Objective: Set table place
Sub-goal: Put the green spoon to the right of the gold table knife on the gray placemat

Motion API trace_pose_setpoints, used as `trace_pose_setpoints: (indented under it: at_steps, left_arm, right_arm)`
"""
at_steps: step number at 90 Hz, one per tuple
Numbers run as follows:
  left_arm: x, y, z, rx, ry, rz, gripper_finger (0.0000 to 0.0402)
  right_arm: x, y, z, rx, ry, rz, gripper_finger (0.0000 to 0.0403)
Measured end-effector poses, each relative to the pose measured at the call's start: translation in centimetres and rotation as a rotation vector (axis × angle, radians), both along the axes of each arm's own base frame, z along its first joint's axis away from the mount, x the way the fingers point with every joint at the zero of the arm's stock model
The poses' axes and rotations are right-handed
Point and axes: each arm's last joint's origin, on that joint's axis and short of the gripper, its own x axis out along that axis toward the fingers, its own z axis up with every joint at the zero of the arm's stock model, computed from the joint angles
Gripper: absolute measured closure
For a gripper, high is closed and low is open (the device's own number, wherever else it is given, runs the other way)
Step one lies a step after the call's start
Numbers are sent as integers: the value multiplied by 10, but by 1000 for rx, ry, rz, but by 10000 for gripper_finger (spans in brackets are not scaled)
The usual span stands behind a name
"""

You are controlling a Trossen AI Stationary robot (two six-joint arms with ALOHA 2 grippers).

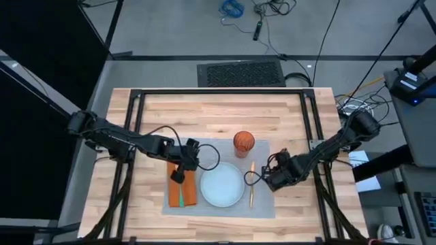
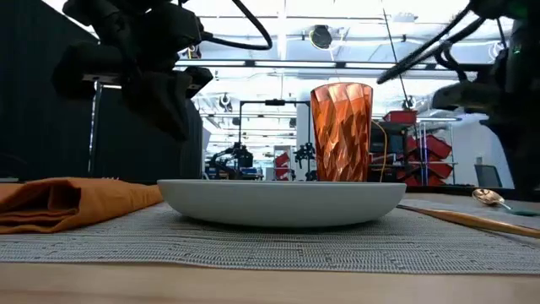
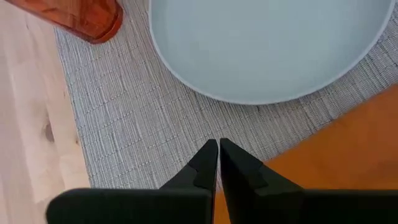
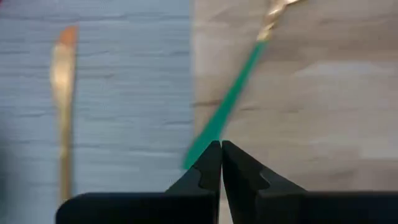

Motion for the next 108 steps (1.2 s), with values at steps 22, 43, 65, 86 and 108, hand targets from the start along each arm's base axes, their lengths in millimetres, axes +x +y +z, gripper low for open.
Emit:
trace_pose_setpoints:
  at_steps: [22,43,65,86,108]
  left_arm:
    - [1,0,0,-1,-7,0,398]
    - [0,-1,0,-1,-5,-4,398]
    - [-1,-6,0,0,-4,-23,398]
    - [-2,-10,0,0,-4,-39,398]
    - [-2,-10,0,1,5,-38,398]
  right_arm:
    - [-2,-18,2,-76,68,-62,398]
    - [-1,-27,2,-102,86,-84,308]
    - [4,-38,2,-90,89,-148,221]
    - [10,-49,2,-72,79,-156,251]
    - [3,-52,-17,-13,72,-184,278]
